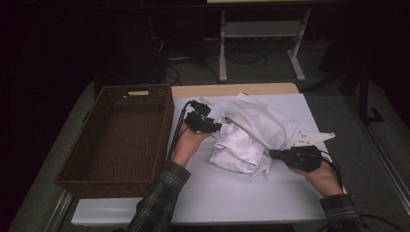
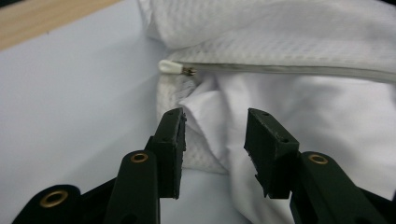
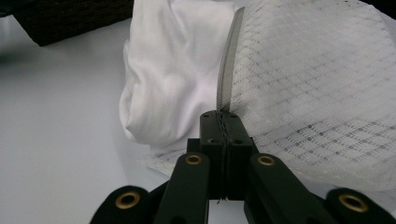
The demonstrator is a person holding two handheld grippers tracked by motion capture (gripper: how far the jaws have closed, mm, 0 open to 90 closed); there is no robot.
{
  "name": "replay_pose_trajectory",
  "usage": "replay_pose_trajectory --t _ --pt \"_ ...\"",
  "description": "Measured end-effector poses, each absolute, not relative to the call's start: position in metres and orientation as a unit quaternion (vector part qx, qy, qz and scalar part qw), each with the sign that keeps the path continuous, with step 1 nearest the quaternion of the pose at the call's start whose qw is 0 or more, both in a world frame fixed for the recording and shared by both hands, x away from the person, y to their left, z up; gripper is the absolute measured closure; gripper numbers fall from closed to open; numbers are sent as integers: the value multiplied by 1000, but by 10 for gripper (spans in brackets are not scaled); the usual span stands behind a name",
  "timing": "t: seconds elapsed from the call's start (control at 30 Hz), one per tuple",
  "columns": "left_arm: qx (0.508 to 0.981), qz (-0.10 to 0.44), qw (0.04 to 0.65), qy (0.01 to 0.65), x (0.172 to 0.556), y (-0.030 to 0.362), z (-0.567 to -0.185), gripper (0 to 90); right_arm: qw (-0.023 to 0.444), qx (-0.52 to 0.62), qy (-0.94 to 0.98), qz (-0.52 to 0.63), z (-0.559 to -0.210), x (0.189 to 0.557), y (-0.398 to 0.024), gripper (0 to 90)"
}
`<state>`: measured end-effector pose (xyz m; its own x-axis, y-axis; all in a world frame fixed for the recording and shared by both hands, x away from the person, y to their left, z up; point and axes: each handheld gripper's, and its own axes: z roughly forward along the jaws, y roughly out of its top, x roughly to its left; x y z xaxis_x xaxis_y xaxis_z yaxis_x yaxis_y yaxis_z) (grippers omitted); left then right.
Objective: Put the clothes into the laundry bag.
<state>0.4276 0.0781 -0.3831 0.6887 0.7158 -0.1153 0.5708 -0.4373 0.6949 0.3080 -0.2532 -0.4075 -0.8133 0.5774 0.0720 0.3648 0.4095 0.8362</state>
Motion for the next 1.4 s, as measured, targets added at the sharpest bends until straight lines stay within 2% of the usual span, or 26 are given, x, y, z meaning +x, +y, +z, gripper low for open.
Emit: replay_pose_trajectory --t 0.2,0.6,0.73,0.87,1.07,1.4 --pt "846 91 348 393 452 78 -414 554 112 284 831 465 -409 308 -255 887" --pt "858 76 330 387 461 77 -436 551 110 285 832 463 -410 309 -255 888" --pt "863 73 328 377 460 76 -437 726 112 286 831 464 -410 309 -256 888" --pt "864 63 325 379 458 75 -435 850 113 288 829 466 -410 309 -257 888" --pt "865 60 323 379 448 78 -430 869 116 291 827 466 -409 310 -261 888" --pt "862 44 337 376 408 88 -417 875 128 306 822 464 -408 312 -270 888"
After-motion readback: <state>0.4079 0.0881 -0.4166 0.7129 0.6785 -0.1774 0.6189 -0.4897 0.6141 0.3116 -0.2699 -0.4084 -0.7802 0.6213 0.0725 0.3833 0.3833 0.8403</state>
